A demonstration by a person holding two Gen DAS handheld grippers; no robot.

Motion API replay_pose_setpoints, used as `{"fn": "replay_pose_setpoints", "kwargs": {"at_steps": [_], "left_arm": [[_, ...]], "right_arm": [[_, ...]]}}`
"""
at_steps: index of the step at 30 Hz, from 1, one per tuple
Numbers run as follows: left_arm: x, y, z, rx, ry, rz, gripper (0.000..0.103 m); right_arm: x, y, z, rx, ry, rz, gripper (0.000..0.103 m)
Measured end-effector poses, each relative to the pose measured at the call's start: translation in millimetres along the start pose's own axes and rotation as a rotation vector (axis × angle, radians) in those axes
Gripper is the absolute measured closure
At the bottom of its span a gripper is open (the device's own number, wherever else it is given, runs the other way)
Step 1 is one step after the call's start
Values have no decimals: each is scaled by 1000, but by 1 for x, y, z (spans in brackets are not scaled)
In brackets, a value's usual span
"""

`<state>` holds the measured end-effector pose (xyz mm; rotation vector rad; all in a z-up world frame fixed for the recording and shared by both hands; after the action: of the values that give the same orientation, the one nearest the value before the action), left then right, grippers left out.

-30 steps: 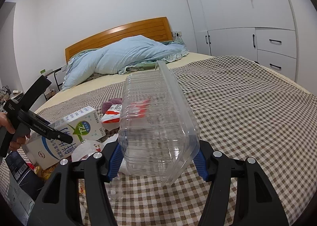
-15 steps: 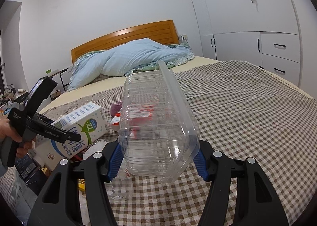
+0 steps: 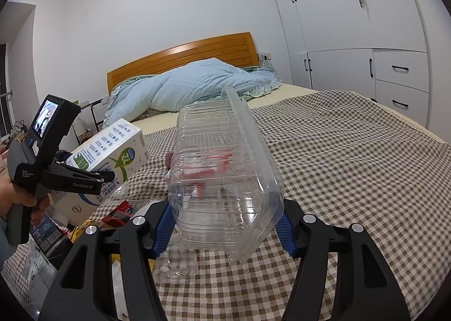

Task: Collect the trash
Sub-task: 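Lift the milk carton with the left tool while the right tool carries the container toward the wastebasket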

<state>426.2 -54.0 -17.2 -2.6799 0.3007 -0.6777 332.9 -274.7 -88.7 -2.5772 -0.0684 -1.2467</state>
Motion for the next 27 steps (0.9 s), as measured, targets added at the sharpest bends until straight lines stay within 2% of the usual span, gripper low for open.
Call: {"fn": "replay_pose_setpoints", "kwargs": {"at_steps": [6, 9, 14, 27], "left_arm": [[-5, 13, -39, 110, 157, 21, 27], [-9, 22, -55, 142, 203, 34, 27], [-18, 35, -78, 166, 259, 43, 27], [-37, 63, -121, 218, 336, 35, 27]], "right_arm": [[0, 0, -7, 13, 9, -3, 44], [1, 0, -13, 16, 21, -5, 44], [2, 4, -20, 31, 36, 11, 44], [4, 13, -45, 86, 73, 44, 44]]}}
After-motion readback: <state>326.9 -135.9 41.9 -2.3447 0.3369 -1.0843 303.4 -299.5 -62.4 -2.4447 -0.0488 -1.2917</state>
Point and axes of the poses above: each gripper's, at about its wrist camera, not at the fingertips, and z roughly the way its jaws point, y to its right, x to its top, the point moved 2 cm from there along z, roughly the way its jaws point, and after that the axes turned 13 degrees about -y, right-handed, at the moved point
